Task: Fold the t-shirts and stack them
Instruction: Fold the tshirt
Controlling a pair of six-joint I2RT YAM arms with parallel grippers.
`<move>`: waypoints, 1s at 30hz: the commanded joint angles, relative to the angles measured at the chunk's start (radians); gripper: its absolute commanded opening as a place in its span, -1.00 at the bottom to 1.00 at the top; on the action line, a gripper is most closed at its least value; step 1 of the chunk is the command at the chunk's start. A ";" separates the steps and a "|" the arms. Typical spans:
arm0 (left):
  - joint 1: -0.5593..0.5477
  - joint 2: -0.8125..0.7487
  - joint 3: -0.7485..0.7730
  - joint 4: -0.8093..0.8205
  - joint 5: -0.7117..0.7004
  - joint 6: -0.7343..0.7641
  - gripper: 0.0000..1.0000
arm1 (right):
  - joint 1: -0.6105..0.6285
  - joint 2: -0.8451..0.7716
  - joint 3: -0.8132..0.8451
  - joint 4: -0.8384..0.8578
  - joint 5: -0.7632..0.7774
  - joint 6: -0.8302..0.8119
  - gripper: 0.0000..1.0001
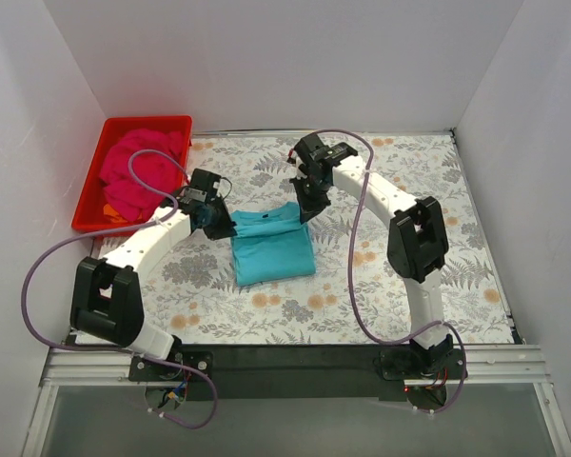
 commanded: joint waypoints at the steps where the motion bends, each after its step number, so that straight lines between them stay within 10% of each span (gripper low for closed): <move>1: 0.018 0.033 0.037 0.065 0.008 0.028 -1.00 | -0.029 0.027 0.071 -0.015 0.004 -0.021 -0.97; 30: 0.044 0.022 -0.118 0.175 -0.089 -0.056 -1.00 | -0.066 0.122 0.123 0.106 -0.016 -0.041 -0.97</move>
